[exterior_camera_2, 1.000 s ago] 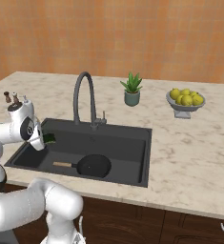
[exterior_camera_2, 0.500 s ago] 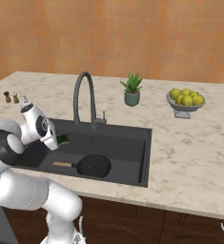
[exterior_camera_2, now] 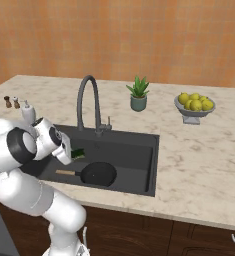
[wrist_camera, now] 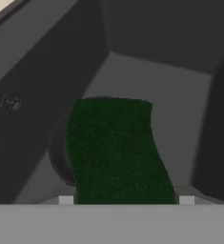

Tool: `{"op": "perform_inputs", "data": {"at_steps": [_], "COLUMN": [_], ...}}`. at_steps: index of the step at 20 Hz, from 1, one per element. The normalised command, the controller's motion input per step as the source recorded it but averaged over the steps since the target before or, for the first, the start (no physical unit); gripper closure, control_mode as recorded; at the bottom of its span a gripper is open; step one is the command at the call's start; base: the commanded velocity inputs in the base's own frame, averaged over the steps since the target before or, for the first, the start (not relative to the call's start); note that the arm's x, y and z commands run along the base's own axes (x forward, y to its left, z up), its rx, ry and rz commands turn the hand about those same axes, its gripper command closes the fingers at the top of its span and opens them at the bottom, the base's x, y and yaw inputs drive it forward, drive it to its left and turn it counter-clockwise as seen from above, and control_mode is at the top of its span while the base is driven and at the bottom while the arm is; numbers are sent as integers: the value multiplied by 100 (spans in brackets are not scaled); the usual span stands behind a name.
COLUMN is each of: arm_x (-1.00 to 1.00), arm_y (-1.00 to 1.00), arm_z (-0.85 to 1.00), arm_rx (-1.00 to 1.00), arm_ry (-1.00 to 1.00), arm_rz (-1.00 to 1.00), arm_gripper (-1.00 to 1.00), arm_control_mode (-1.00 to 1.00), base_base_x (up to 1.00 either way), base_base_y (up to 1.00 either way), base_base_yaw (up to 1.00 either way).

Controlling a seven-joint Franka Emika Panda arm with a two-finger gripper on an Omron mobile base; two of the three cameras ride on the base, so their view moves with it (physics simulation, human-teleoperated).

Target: Pick the pan and sponge and place them into the sink. Then turn on the water.

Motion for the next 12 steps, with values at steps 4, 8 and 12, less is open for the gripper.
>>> {"op": "perform_inputs", "data": {"at_steps": [4, 8, 12], "arm_x": [16, 38, 40], "arm_y": [-18, 4, 10], "arm_z": [-48, -47, -52], "arm_rx": [-5, -11, -14], "arm_ry": [6, 1, 1], "arm_rz": [-12, -5, -6], "arm_gripper": [100, 100, 100], "arm_control_mode": [-100, -100, -100], "base_base_x": [0, 0, 0], "base_base_y": [0, 0, 0], "base_base_yaw": [0, 0, 0]}}
